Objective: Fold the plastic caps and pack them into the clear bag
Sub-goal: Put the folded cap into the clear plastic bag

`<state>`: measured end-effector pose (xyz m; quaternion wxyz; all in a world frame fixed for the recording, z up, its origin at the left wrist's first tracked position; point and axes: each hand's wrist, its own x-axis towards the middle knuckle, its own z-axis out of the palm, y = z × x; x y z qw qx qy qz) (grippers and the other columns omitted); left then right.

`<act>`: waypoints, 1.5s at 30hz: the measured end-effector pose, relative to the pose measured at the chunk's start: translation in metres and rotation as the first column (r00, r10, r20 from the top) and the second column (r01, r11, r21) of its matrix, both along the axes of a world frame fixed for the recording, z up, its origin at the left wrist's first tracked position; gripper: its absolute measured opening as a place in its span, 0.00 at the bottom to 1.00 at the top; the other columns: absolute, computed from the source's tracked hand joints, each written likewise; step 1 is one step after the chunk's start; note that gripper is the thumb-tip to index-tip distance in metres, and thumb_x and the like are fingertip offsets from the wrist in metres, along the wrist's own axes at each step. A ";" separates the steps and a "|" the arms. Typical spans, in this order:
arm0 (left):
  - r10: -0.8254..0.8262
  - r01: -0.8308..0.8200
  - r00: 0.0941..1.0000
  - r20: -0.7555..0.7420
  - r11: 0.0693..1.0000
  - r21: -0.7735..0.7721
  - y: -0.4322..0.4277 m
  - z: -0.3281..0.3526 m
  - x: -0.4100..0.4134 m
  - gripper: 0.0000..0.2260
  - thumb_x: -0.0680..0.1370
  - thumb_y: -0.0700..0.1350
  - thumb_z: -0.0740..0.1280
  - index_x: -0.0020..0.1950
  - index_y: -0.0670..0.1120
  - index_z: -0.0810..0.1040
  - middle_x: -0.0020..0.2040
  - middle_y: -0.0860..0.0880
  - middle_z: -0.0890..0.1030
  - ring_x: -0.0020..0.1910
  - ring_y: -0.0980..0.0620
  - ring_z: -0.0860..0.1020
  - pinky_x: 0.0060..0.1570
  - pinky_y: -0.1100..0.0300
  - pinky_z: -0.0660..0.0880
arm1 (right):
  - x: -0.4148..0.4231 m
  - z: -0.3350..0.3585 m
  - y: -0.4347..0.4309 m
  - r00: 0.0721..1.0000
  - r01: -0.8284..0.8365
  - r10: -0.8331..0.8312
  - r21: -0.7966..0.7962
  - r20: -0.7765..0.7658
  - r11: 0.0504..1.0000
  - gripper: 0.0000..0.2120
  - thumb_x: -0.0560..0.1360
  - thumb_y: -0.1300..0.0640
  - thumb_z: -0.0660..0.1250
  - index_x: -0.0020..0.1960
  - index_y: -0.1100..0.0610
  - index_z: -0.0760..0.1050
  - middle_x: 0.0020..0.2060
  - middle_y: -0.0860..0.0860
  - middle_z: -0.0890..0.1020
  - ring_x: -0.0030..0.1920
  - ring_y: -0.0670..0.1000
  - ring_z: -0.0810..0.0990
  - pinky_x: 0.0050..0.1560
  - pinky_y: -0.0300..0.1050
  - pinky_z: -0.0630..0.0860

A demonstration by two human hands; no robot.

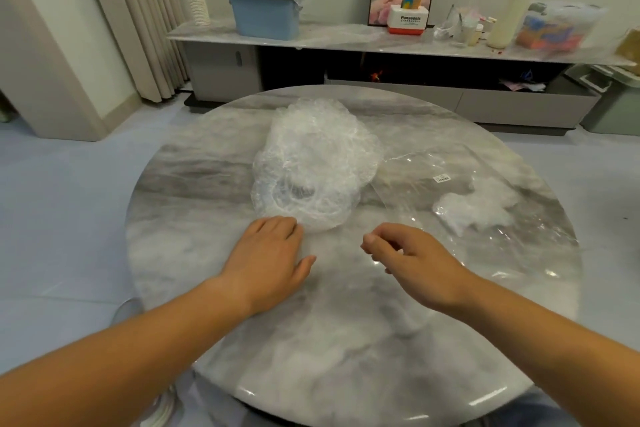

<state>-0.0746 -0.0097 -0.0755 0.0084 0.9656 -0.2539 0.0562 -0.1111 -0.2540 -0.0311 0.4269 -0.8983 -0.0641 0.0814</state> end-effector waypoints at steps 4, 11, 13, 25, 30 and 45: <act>-0.101 0.100 0.980 0.169 0.995 0.011 0.014 0.007 -0.027 0.27 0.78 0.58 0.57 0.63 0.39 0.80 0.57 0.44 0.82 0.56 0.44 0.80 0.62 0.54 0.67 | -0.011 0.001 0.007 0.987 -0.037 0.052 -0.099 0.153 0.994 0.12 0.81 0.44 0.62 0.49 0.48 0.80 0.50 0.41 0.78 0.54 0.39 0.75 0.52 0.31 0.71; -0.361 0.357 0.931 -0.047 0.931 -0.070 0.030 -0.004 -0.087 0.19 0.80 0.62 0.59 0.65 0.54 0.78 0.65 0.51 0.78 0.60 0.52 0.77 0.62 0.60 0.73 | -0.048 -0.014 0.011 0.893 -0.286 0.351 -0.247 0.283 0.926 0.18 0.79 0.38 0.59 0.50 0.47 0.84 0.67 0.40 0.75 0.73 0.40 0.65 0.70 0.36 0.61; -0.400 0.380 0.909 -0.116 0.910 -0.165 0.038 -0.010 -0.089 0.17 0.81 0.61 0.59 0.67 0.57 0.74 0.71 0.52 0.73 0.67 0.53 0.72 0.66 0.61 0.67 | -0.058 -0.025 0.010 0.882 -0.366 0.426 -0.273 0.204 0.890 0.20 0.79 0.38 0.58 0.52 0.47 0.85 0.70 0.40 0.74 0.75 0.39 0.61 0.72 0.37 0.59; -0.234 0.119 0.934 -0.271 0.917 -0.381 0.052 -0.025 -0.078 0.15 0.75 0.64 0.68 0.58 0.58 0.79 0.58 0.61 0.70 0.59 0.60 0.69 0.59 0.63 0.71 | -0.070 -0.046 0.009 0.853 -0.384 0.484 -0.394 0.196 0.835 0.22 0.80 0.35 0.55 0.56 0.44 0.84 0.62 0.42 0.79 0.64 0.39 0.72 0.65 0.44 0.67; -0.267 0.043 0.897 -0.352 0.846 -0.532 0.043 -0.023 -0.072 0.04 0.75 0.52 0.75 0.48 0.55 0.85 0.54 0.61 0.75 0.59 0.61 0.72 0.56 0.65 0.73 | -0.069 -0.041 0.014 0.829 -0.466 0.545 -0.383 0.127 0.798 0.25 0.80 0.32 0.53 0.56 0.42 0.84 0.72 0.41 0.71 0.74 0.40 0.62 0.72 0.46 0.62; -0.224 -0.287 0.794 -0.565 0.681 -0.674 0.042 -0.005 -0.065 0.02 0.77 0.48 0.73 0.49 0.52 0.85 0.46 0.56 0.85 0.49 0.57 0.83 0.57 0.55 0.79 | -0.066 -0.037 0.010 0.934 -0.344 0.354 -0.138 0.053 0.929 0.23 0.82 0.39 0.57 0.54 0.55 0.83 0.50 0.46 0.85 0.54 0.45 0.81 0.56 0.42 0.75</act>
